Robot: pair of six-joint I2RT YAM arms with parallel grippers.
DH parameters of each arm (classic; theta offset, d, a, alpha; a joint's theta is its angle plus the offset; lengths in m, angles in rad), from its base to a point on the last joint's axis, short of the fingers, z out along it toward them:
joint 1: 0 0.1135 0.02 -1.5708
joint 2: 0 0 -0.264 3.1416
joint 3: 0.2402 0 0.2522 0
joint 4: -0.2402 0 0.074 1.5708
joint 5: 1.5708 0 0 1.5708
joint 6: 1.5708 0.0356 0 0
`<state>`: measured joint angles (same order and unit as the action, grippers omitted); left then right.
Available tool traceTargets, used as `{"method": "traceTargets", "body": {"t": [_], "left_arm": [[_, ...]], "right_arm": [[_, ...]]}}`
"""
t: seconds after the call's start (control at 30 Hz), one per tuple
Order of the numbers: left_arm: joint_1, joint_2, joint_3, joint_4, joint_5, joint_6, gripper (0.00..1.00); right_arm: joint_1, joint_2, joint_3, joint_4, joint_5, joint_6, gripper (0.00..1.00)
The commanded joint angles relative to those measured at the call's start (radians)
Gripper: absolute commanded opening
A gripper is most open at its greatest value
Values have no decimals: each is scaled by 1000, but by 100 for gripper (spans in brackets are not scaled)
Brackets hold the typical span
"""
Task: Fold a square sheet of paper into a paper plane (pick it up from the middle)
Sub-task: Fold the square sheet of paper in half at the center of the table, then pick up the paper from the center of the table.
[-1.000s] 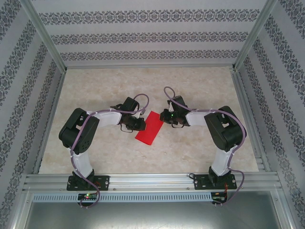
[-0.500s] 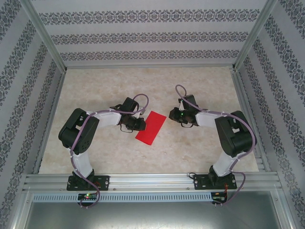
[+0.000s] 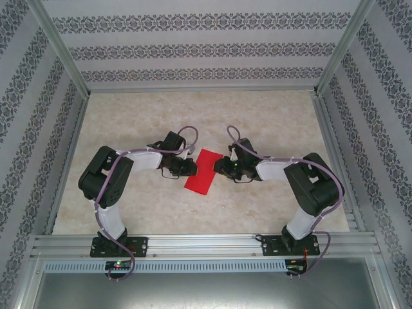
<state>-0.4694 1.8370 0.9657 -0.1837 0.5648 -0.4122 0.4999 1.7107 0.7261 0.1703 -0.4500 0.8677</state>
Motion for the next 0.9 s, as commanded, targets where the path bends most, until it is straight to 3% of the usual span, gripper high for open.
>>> {"method": "traceTargets", "body": {"t": [0.0, 0.53, 0.73, 0.87], "left_arm": [[-6, 62, -74, -169, -68, -15, 19], [-6, 55, -79, -154, -63, -13, 22], [-2, 17, -74, -152, -40, -20, 27], [5, -23, -63, -161, -32, -28, 33]], "right_arm": [[14, 48, 24, 24, -16, 32, 35], [12, 91, 46, 192, -114, 114, 32], [12, 124, 56, 202, -121, 109, 25], [8, 107, 45, 224, -130, 111, 14]]}}
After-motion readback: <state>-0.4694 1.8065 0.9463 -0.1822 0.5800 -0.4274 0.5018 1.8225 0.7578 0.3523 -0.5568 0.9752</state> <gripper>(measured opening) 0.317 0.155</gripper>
